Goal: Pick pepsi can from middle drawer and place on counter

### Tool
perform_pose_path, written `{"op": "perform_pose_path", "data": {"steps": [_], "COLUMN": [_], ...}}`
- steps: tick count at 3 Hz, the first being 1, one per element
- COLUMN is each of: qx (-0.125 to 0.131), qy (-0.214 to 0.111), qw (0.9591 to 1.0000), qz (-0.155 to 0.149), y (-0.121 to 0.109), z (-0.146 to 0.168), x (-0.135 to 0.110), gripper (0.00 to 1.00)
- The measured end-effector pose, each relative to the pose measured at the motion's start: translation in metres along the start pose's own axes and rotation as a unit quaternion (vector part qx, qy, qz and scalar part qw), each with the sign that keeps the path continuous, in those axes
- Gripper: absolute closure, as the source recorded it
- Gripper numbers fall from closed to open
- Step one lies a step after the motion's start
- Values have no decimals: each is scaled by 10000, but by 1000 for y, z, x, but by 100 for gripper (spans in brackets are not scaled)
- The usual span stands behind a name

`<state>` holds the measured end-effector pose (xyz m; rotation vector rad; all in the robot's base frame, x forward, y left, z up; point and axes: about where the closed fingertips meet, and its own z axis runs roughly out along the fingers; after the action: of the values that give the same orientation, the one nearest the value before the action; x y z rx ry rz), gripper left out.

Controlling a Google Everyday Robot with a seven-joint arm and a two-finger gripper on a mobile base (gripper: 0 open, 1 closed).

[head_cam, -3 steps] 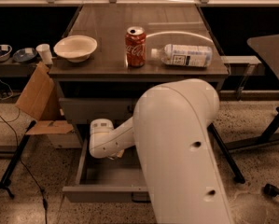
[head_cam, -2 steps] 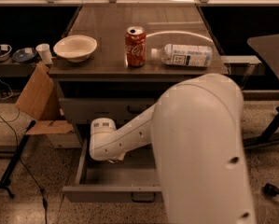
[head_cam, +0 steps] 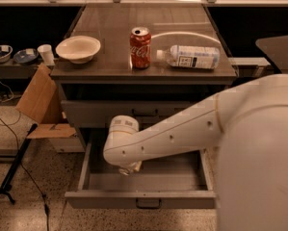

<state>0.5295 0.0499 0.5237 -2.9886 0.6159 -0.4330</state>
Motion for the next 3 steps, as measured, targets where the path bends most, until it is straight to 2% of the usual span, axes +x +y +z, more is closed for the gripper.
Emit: {"op": "perform_pose_path", "data": {"steps": [2, 3], "qx": [-44, -51], "qy": [103, 220], "qw": [9999, 9997], "qz": [69, 99], "y": [56, 77], "z": [-96, -145], "x": [15, 28], "gripper": [100, 100]}}
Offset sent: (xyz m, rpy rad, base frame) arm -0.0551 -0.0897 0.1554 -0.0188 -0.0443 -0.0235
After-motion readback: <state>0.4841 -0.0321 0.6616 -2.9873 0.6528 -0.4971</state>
